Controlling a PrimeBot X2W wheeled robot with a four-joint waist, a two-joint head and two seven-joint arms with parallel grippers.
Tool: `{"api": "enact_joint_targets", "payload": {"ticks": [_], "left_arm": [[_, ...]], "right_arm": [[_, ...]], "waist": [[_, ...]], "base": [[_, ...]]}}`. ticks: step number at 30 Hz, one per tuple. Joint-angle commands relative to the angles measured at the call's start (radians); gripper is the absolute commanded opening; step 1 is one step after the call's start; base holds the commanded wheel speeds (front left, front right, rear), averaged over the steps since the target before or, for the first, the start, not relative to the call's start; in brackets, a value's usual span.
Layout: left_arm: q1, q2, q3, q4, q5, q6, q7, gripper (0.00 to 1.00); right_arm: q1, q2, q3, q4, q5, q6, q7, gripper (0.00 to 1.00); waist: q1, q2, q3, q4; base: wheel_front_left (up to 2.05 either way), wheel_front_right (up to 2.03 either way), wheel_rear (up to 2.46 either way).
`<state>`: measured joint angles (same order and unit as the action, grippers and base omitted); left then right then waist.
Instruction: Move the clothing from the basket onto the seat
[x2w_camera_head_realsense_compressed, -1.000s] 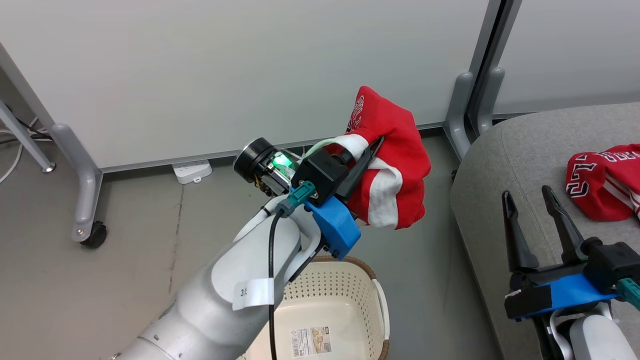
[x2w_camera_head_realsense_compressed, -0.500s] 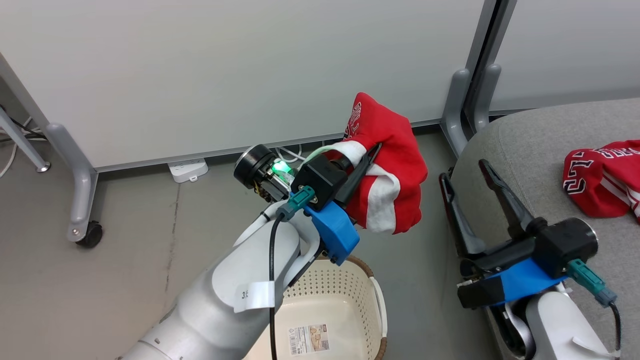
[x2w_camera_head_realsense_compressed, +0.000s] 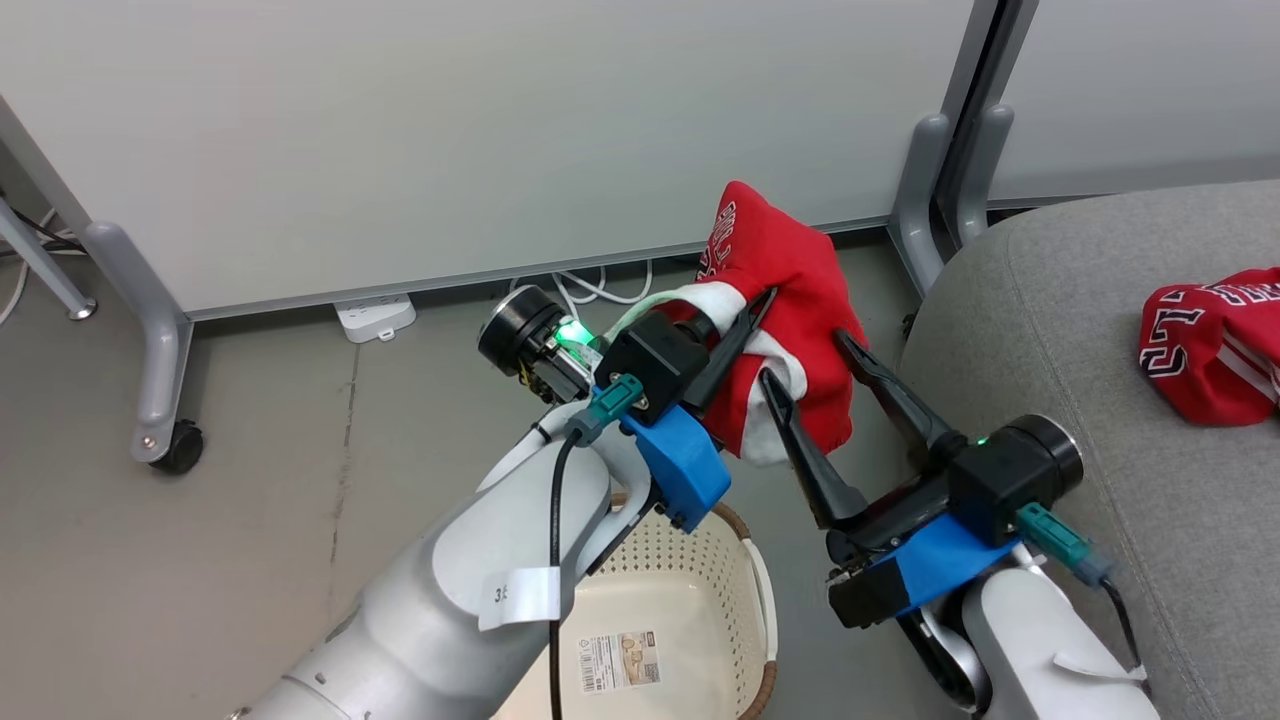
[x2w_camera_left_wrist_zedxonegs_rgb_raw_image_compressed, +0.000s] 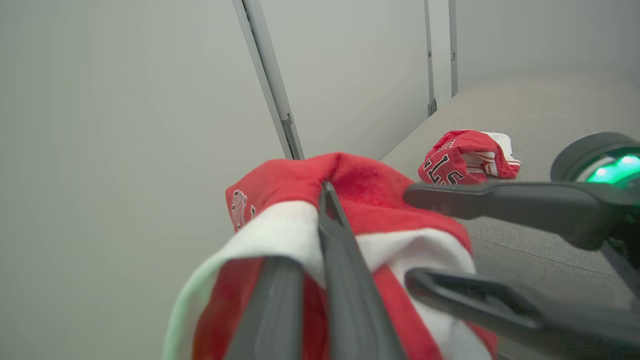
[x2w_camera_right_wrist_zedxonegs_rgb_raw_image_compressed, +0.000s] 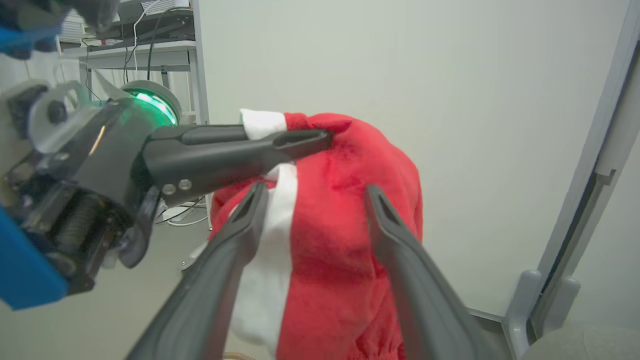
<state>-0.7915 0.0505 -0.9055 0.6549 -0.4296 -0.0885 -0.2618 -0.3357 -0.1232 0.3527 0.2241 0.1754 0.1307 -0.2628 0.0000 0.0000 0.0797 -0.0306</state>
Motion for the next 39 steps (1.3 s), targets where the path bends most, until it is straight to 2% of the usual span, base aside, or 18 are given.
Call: {"api": "enact_joint_targets", "payload": {"ticks": [1,6,14,24,33,39], "left_arm": [[-0.014,0.000,0.000,-0.003,-0.003,0.004,-0.005,0.00],[-0.023,0.000,-0.014,-0.014,-0.011,0.010,-0.005,0.00],[-0.043,0.000,-0.044,-0.041,-0.038,0.025,-0.005,0.00],[-0.064,0.000,-0.089,-0.060,-0.073,0.050,-0.005,0.00],[-0.087,0.000,-0.135,-0.075,-0.102,0.064,-0.005,0.00],[-0.100,0.000,-0.162,-0.084,-0.124,0.073,-0.005,0.00]], "right_arm": [[-0.018,0.000,0.005,0.009,-0.006,0.000,-0.003,1.00],[-0.061,-0.005,0.040,0.109,-0.049,0.000,-0.003,1.00],[-0.142,0.027,0.023,0.239,-0.074,0.000,-0.003,1.00],[-0.201,0.071,-0.020,0.276,-0.050,0.000,-0.003,1.00],[-0.246,0.073,-0.043,0.300,0.030,0.000,-0.003,1.00],[-0.277,0.073,-0.086,0.309,0.038,0.000,-0.003,1.00]], "waist": [[0.0000,0.0000,0.002,0.001],[0.0000,0.0000,0.013,0.003],[0.0000,0.0000,0.041,0.013],[0.0000,0.0000,0.069,0.023],[0.0000,0.0000,0.090,0.030],[0.0000,0.0000,0.102,0.037]], "base": [[0.00,0.00,0.00],[0.00,0.00,0.00],[0.00,0.00,0.00],[0.00,0.00,0.00],[0.00,0.00,0.00],[0.00,0.00,0.00]]}}
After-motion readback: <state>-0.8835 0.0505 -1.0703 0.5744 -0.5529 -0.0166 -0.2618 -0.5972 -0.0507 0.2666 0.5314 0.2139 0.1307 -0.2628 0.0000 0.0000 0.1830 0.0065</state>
